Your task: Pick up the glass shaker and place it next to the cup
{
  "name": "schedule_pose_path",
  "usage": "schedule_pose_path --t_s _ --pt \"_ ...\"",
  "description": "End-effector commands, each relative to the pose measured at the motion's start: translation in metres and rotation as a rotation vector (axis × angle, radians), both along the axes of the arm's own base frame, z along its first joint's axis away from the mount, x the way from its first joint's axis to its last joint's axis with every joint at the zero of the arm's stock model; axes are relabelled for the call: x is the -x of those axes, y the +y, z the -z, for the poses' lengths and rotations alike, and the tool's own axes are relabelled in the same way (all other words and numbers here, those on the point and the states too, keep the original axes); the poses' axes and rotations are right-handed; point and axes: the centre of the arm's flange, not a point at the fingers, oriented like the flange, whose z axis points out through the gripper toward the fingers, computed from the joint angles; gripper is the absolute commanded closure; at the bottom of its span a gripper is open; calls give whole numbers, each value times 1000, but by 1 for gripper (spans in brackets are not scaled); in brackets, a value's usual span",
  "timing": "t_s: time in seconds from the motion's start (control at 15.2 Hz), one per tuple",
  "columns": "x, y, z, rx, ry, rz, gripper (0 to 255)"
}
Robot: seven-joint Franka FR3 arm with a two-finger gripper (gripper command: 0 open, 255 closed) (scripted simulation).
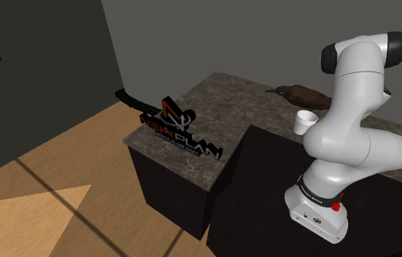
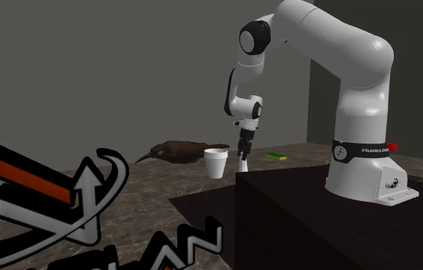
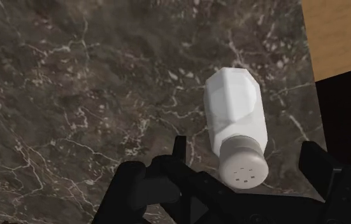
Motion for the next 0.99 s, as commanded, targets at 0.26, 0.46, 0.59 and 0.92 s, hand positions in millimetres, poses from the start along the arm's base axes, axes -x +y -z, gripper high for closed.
schedule_pose_path --t_s 0.26,0.46,0.59,0.92 --pt "5 1 -26 0 0 0 0" --pt "10 3 -49 0 0 0 0" --pt "10 3 -49 0 0 0 0" --pt "10 3 -49 0 0 0 0"
